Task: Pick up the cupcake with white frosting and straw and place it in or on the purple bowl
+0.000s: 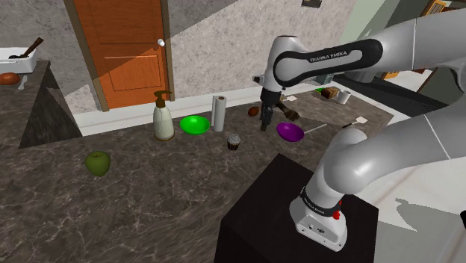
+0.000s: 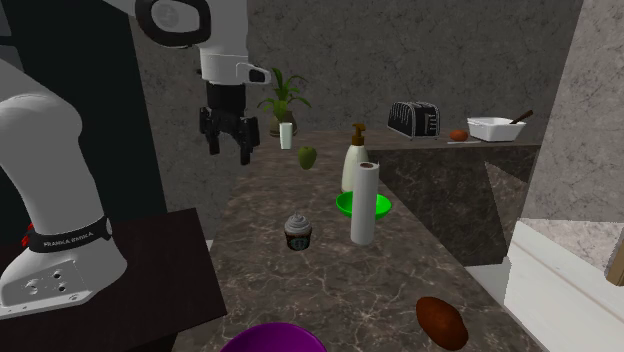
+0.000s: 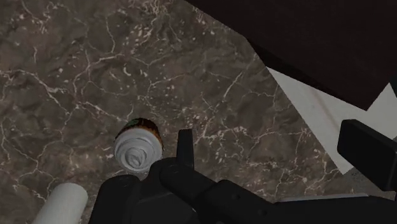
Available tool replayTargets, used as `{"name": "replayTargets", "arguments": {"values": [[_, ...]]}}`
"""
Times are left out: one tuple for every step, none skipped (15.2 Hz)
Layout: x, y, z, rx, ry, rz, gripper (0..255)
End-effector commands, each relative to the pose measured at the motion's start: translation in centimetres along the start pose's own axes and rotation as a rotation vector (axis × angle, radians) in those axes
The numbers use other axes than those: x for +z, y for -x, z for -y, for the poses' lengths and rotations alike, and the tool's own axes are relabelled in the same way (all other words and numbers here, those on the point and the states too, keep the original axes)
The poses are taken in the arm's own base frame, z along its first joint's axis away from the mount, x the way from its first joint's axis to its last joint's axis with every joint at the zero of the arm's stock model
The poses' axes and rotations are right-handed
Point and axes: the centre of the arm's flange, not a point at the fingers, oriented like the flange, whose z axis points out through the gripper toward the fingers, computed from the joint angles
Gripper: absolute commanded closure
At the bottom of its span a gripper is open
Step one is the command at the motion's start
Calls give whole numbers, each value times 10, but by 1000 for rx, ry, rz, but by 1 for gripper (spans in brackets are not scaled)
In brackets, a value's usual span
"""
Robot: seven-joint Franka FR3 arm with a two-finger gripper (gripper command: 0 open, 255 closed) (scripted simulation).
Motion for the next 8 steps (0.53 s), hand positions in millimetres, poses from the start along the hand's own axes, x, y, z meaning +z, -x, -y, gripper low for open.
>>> {"name": "replayTargets", "arguments": {"values": [[18, -2, -19, -103, 14, -14, 0], [27, -3, -27, -151, 19, -19, 0], [36, -5, -36, -198, 25, -25, 0], [46, -7, -44, -246, 30, -31, 0], [55, -9, -52, -293, 35, -37, 0], [64, -12, -60, -341, 40, -43, 0], [73, -16, -68, -388, 46, -49, 0], [82, -20, -76, -436, 51, -55, 0]]}}
